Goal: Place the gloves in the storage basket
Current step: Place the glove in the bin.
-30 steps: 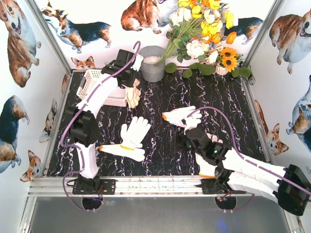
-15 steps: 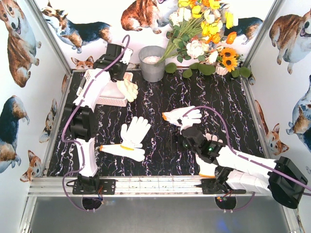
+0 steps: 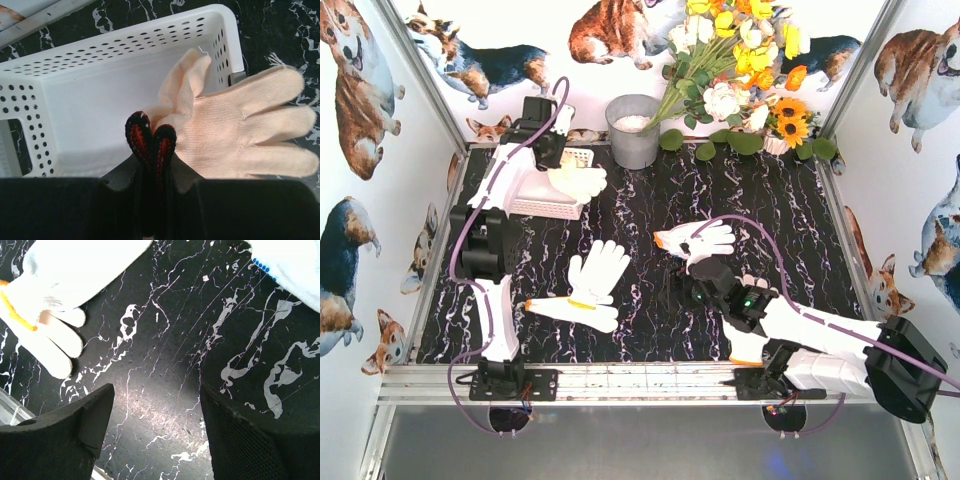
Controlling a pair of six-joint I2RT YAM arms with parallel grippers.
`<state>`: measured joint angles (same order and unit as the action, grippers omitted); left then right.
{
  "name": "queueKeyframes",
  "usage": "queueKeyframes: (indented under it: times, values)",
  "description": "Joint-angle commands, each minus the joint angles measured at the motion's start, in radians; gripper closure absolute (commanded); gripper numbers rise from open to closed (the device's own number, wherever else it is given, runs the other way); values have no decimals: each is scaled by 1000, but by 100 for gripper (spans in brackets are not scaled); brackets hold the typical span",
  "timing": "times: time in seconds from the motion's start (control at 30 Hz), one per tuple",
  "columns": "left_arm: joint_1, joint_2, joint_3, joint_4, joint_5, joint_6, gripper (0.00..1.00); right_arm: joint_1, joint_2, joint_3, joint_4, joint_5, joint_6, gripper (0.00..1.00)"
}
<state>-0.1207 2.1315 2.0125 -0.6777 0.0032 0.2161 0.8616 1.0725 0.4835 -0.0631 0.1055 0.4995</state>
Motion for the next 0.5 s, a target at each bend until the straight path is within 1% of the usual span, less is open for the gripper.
queueKeyframes:
  times: [0.0,0.23,0.47]
  values:
    - [29,43,-39,93,25,13,100,-3,7,38,74,-5,8,29]
    - [73,117,-45,158,40,-1,100,-3,-7,41,64,-4,13,29]
    - [95,167,-52,188,-4,5,100,-3,-31,56,12,1,5,29]
